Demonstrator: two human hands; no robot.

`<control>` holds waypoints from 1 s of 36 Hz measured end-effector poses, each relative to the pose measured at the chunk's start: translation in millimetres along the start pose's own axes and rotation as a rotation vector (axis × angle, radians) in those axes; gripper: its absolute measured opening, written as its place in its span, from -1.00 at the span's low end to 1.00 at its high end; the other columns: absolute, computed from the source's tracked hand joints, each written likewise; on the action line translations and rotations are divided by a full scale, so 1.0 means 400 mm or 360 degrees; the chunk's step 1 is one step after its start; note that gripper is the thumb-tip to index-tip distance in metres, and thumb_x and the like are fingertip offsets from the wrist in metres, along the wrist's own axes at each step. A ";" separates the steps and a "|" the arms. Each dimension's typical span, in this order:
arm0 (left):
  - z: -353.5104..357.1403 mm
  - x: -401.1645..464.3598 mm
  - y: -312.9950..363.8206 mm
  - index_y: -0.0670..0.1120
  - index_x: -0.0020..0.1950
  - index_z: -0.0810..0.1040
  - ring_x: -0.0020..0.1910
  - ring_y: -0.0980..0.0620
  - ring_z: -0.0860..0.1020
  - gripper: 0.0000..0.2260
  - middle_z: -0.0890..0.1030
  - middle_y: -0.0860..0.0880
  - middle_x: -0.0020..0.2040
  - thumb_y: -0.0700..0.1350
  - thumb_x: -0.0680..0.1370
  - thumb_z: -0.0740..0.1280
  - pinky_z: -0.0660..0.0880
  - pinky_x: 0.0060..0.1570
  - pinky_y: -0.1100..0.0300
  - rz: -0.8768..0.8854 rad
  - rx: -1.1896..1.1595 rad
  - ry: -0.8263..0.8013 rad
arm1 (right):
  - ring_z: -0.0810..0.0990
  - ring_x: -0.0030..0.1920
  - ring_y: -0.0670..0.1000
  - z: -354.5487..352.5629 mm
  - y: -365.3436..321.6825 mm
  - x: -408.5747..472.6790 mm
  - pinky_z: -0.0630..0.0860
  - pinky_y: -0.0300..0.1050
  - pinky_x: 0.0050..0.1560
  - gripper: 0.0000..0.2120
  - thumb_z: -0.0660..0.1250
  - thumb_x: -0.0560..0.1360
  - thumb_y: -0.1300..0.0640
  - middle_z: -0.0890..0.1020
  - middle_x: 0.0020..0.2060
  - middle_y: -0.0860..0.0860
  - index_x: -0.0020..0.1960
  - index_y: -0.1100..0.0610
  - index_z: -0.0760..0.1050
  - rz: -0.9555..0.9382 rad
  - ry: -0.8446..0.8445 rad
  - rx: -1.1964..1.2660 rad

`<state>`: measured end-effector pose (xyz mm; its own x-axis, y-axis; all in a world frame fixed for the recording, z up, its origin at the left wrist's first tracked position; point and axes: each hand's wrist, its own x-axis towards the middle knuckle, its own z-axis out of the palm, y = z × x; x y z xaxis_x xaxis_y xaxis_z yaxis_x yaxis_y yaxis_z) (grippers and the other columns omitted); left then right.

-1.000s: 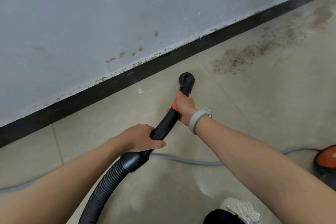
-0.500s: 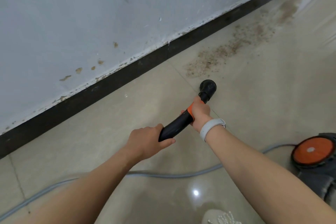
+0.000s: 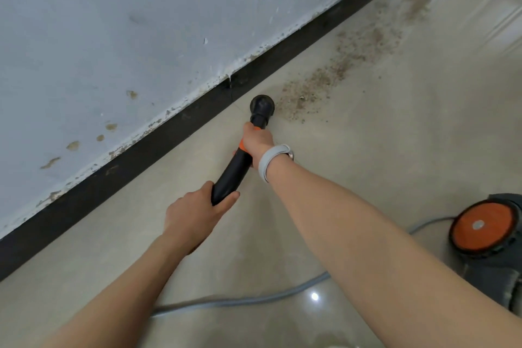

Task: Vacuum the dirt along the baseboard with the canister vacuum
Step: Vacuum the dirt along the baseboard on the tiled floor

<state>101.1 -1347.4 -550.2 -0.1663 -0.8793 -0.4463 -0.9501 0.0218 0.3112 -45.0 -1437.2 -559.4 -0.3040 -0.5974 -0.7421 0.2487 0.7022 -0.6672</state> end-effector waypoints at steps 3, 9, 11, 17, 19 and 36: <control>0.002 0.009 0.029 0.01 -0.16 0.33 -0.26 0.00 0.57 -0.59 0.60 0.01 -0.25 0.36 0.52 0.13 0.43 -0.26 0.12 0.0085 -0.0044 -0.0095 | 0.67 -0.08 0.24 -0.047 -0.002 -0.007 0.59 0.16 0.10 -0.80 0.14 0.54 0.02 0.54 -0.31 0.10 -0.08 0.16 0.37 0.0030 0.0077 0.0022; 0.024 -0.031 0.064 0.04 -0.12 0.32 -0.32 0.01 0.50 -0.61 0.49 0.07 -0.32 0.36 0.52 0.14 0.32 -0.34 0.15 0.0280 0.0102 -0.0221 | 0.65 -0.15 0.19 -0.147 0.051 -0.048 0.59 0.13 0.09 -0.72 0.14 0.60 0.02 0.51 -0.22 0.10 0.21 0.18 0.32 0.0176 0.0193 0.0219; 0.002 -0.056 0.066 0.04 -0.06 0.33 -0.27 -0.01 0.50 -0.61 0.48 0.07 -0.30 0.37 0.53 0.12 0.34 -0.29 0.14 0.0306 0.0200 -0.0287 | 0.63 -0.26 0.15 -0.163 0.060 -0.089 0.60 0.10 0.07 -0.69 0.16 0.61 0.02 0.49 -0.19 0.10 0.26 0.18 0.30 0.0246 0.0211 0.0293; -0.160 -0.207 0.076 0.04 -0.03 0.40 -0.22 0.00 0.54 -0.60 0.52 0.06 -0.26 0.37 0.52 0.14 0.36 -0.26 0.15 0.0243 0.0262 -0.0471 | 0.60 -0.34 0.10 -0.175 0.033 -0.299 0.61 0.07 0.00 -0.67 0.21 0.61 -0.03 0.52 -0.20 0.12 0.24 0.17 0.34 0.0478 0.0232 0.0420; -0.225 -0.272 0.083 0.04 -0.03 0.40 -0.22 -0.02 0.54 -0.60 0.52 0.06 -0.26 0.37 0.51 0.15 0.38 -0.24 0.14 0.0200 0.0235 -0.0488 | 0.59 -0.36 0.11 -0.169 -0.002 -0.385 0.62 0.05 -0.10 -0.58 0.27 0.58 -0.05 0.49 -0.15 0.13 0.31 0.18 0.32 0.0483 0.0199 0.0505; -0.964 -0.869 0.357 0.07 -0.21 0.40 -0.35 0.10 0.50 -0.69 0.51 0.08 -0.37 0.28 0.48 0.31 0.32 -0.36 0.19 -0.0123 -0.0189 -0.0518 | 0.50 0.21 0.12 -0.260 -0.532 -1.190 0.49 0.04 0.23 -0.35 0.31 0.49 -0.21 0.49 0.22 0.10 0.42 0.13 0.25 0.0596 -0.0021 0.0297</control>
<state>125.2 -1222.1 -27.2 -0.1885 -0.6778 -0.7106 -0.9291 -0.1114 0.3527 -48.7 -1262.0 -57.3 -0.1495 -0.3199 -0.9356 0.5027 0.7902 -0.3505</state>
